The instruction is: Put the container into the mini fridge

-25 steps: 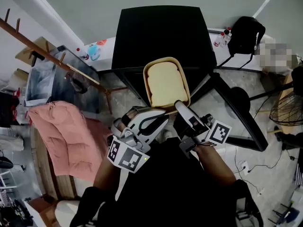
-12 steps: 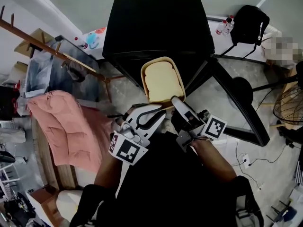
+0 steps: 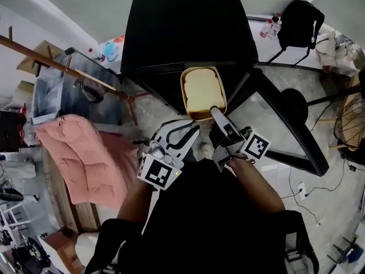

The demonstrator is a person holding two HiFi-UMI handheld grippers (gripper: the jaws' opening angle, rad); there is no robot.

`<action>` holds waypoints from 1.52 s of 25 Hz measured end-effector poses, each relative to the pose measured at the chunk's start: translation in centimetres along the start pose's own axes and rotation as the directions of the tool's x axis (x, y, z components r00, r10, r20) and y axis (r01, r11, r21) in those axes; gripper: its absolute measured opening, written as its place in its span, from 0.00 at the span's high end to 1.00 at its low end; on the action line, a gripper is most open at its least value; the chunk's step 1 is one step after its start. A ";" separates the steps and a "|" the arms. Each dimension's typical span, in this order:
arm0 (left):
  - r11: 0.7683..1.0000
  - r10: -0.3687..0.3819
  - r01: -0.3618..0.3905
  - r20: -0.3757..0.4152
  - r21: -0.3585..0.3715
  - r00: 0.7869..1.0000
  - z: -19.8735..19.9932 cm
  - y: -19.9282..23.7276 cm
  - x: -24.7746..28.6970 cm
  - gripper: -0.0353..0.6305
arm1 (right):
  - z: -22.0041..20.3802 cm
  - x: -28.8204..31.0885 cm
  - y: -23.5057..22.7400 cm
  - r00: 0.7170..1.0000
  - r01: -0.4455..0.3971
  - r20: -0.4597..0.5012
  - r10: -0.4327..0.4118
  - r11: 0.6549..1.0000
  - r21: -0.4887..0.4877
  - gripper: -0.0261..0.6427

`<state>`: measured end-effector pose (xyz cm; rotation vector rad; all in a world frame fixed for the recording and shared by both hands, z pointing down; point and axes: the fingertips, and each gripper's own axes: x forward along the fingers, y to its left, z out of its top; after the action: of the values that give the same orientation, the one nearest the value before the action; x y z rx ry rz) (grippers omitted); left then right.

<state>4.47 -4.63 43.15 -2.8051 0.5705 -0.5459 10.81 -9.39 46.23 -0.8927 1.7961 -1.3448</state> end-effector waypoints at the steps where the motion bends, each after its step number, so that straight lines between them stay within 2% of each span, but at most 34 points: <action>1: 1.000 -0.004 0.004 0.000 -0.008 1.000 -0.3 0.3 0.1 0.84 | 0.2 0.3 -0.5 1.000 0.010 0.005 -0.010 1.000 -0.001 0.63; 9: 0.997 -0.036 0.036 0.012 -0.061 0.999 -1.9 2.6 0.5 0.84 | 1.6 1.9 -4.6 0.994 0.091 0.062 -0.091 0.996 0.010 0.63; 15: 0.992 -0.053 0.052 -0.003 -0.114 0.999 -3.4 4.1 0.9 0.84 | 2.9 3.6 -5.9 0.987 0.101 0.119 -0.105 0.994 0.041 0.63; 21: 0.989 -0.068 0.066 -0.013 -0.130 0.998 -4.5 5.4 0.6 0.84 | 3.9 5.1 -7.8 0.979 0.122 0.154 -0.133 0.989 0.078 0.63; 38: 0.983 -0.055 0.054 0.000 -0.176 0.999 -6.3 8.1 -0.7 0.85 | 6.2 8.4 -9.6 0.976 0.106 0.178 -0.126 0.988 0.115 0.63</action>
<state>-1.32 -12.55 46.27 -2.9949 0.5710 -0.5375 12.90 -21.61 53.09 -1.0429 1.5385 -1.3678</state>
